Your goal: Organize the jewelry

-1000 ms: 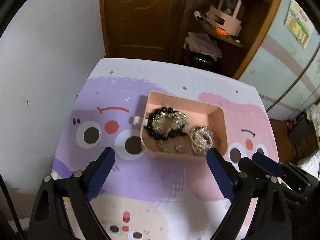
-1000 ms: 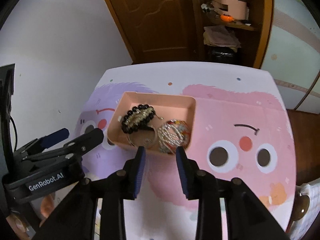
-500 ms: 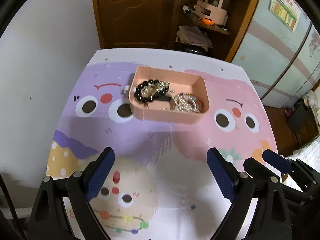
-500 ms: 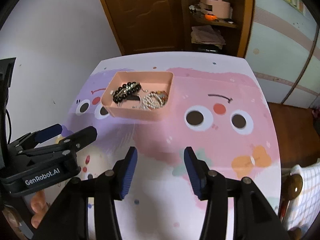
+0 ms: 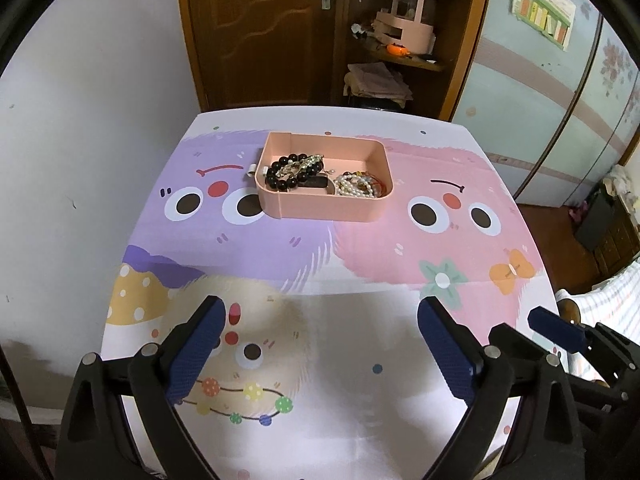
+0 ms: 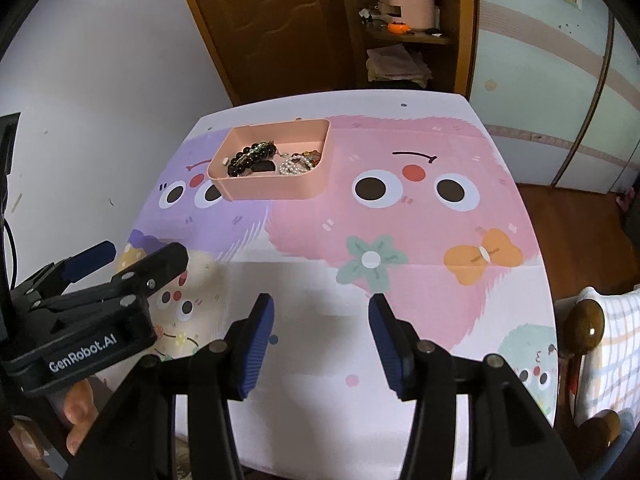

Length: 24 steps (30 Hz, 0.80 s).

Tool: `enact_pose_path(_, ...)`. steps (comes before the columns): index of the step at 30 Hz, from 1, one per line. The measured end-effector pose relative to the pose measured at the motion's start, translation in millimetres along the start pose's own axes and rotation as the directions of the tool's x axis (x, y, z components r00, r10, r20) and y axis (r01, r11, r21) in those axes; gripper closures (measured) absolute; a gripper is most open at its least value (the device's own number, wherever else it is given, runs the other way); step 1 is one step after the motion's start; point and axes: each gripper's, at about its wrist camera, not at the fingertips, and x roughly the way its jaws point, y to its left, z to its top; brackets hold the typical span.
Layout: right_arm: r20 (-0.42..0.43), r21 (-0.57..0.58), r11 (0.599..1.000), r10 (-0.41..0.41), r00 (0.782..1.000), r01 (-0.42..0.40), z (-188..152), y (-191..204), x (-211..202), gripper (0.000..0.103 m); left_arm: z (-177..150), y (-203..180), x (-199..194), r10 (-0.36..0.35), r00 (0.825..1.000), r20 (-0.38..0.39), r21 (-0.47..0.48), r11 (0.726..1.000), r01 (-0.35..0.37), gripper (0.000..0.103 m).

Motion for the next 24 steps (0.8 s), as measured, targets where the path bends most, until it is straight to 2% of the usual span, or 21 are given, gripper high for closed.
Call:
enact_pose_path(12, 0.053, -0.012, 1.0, -0.015, 0.998, 0.016, -17, 8, -21, 0.053, -19, 5, -21, 0.017, 0.999, 0.027, -0.005, 1.0, -0.017, 0.007)
enact_pose_path(24, 0.057, -0.006, 1.0, -0.017, 0.998, 0.017, -19, 7, -23, 0.053, -24, 3, -18, 0.043, 0.999, 0.008, 0.013, 0.999, -0.043, 0.007)
